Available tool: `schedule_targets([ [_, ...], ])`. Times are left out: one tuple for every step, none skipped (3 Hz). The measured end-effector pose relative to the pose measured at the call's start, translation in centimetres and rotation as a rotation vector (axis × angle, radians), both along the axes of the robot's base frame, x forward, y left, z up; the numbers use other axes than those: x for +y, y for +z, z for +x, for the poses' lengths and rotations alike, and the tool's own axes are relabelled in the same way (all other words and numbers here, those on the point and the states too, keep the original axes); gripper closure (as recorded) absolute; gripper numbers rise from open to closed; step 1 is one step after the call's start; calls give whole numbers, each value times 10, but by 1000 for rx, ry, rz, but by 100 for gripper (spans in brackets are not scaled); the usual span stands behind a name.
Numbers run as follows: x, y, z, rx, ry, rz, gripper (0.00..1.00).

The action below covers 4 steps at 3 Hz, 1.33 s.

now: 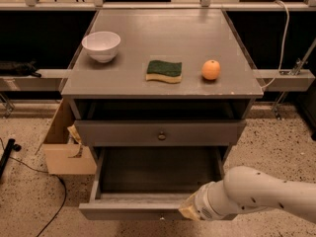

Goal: Close middle drawer

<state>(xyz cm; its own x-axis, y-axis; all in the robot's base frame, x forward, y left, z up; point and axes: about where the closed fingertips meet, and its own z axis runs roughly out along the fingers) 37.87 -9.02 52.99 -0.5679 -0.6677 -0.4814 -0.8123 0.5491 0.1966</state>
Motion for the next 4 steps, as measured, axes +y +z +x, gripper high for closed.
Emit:
schedule_targets([
  [-7, -16, 1, 27, -31, 14, 100],
  [-18, -49, -3, 72, -73, 2, 100],
  [-34, -78, -11, 110, -116, -30, 100],
  [-42, -107, -17, 145, -142, -82, 100],
])
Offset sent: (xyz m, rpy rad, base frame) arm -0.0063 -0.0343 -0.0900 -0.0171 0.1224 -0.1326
